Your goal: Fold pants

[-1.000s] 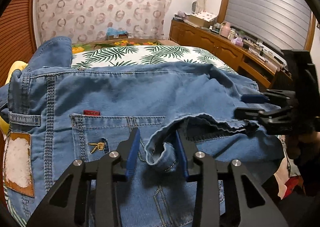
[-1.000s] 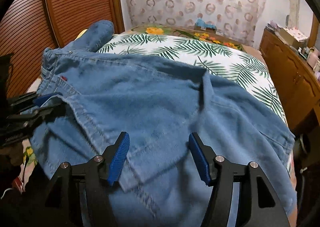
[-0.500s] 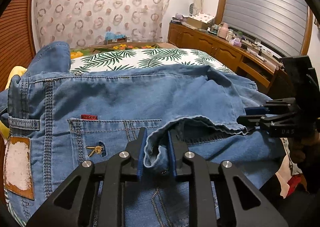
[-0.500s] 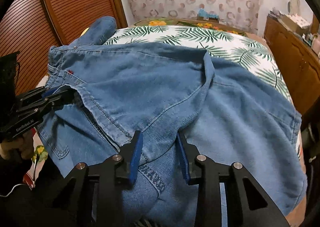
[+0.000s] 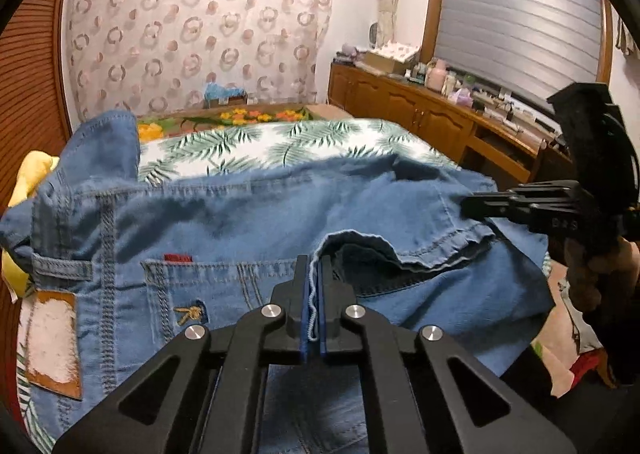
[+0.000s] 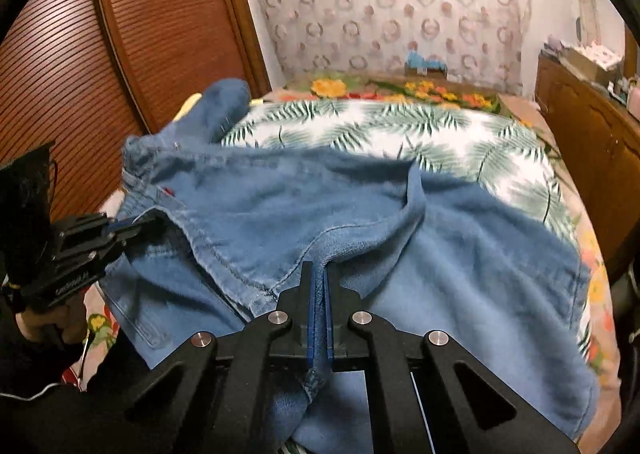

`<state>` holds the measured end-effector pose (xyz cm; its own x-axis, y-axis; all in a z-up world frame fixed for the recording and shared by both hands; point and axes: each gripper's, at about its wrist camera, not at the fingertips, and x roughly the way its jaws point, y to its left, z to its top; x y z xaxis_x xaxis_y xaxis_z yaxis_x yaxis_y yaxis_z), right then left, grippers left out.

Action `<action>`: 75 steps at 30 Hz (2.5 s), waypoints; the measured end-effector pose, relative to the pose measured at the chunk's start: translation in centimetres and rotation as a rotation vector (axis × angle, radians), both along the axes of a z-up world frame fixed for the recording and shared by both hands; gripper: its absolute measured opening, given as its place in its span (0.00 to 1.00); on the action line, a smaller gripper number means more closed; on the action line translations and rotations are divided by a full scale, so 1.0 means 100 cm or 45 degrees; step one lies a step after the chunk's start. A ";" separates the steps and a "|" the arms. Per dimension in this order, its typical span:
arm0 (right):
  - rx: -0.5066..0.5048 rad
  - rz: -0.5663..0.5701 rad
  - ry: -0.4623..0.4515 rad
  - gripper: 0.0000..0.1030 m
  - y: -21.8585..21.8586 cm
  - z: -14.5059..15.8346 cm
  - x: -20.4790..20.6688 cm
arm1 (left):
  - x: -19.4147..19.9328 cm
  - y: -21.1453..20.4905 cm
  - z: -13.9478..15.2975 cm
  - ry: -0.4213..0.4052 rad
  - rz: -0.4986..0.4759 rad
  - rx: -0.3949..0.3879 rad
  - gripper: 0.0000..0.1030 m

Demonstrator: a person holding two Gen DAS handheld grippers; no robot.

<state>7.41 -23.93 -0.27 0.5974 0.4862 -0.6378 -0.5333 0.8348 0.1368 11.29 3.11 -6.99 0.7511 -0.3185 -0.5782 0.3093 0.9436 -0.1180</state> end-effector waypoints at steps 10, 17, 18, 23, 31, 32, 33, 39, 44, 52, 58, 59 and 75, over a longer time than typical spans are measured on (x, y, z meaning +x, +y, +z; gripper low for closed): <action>-0.050 0.000 0.006 0.03 0.003 -0.003 0.002 | -0.014 0.000 0.023 -0.084 -0.018 -0.028 0.04; -0.067 -0.006 0.031 0.07 0.008 -0.002 0.011 | -0.022 -0.001 0.036 -0.124 -0.036 -0.045 0.04; -0.062 -0.006 0.036 0.07 0.008 -0.001 0.012 | -0.022 -0.002 0.036 -0.124 -0.035 -0.044 0.04; -0.057 -0.018 0.017 0.08 0.013 0.002 0.020 | -0.020 -0.003 0.029 -0.099 -0.034 -0.036 0.04; -0.035 0.032 0.008 0.08 0.021 0.000 0.025 | -0.016 0.002 0.018 -0.063 -0.020 -0.042 0.04; -0.030 0.044 0.009 0.06 0.022 0.000 0.025 | -0.016 0.003 0.018 -0.066 -0.016 -0.044 0.04; -0.030 0.051 0.001 0.03 0.023 0.001 0.024 | -0.016 0.004 0.018 -0.068 -0.015 -0.047 0.04; -0.011 0.094 -0.094 0.02 0.026 0.025 0.021 | -0.030 0.013 0.039 -0.123 -0.012 -0.063 0.04; 0.032 0.148 -0.181 0.02 0.039 0.060 0.019 | -0.049 0.032 0.061 -0.193 0.020 -0.095 0.04; 0.041 0.301 -0.266 0.02 0.095 0.097 0.011 | -0.070 0.073 0.065 -0.220 0.135 -0.110 0.04; 0.014 0.379 -0.213 0.02 0.146 0.087 0.034 | -0.081 0.104 0.041 -0.163 0.226 -0.129 0.04; 0.003 0.394 -0.206 0.02 0.156 0.083 0.035 | -0.083 0.107 0.037 -0.153 0.239 -0.131 0.04; -0.117 0.448 -0.128 0.02 0.244 0.054 0.085 | -0.084 0.141 -0.014 0.024 0.350 -0.124 0.04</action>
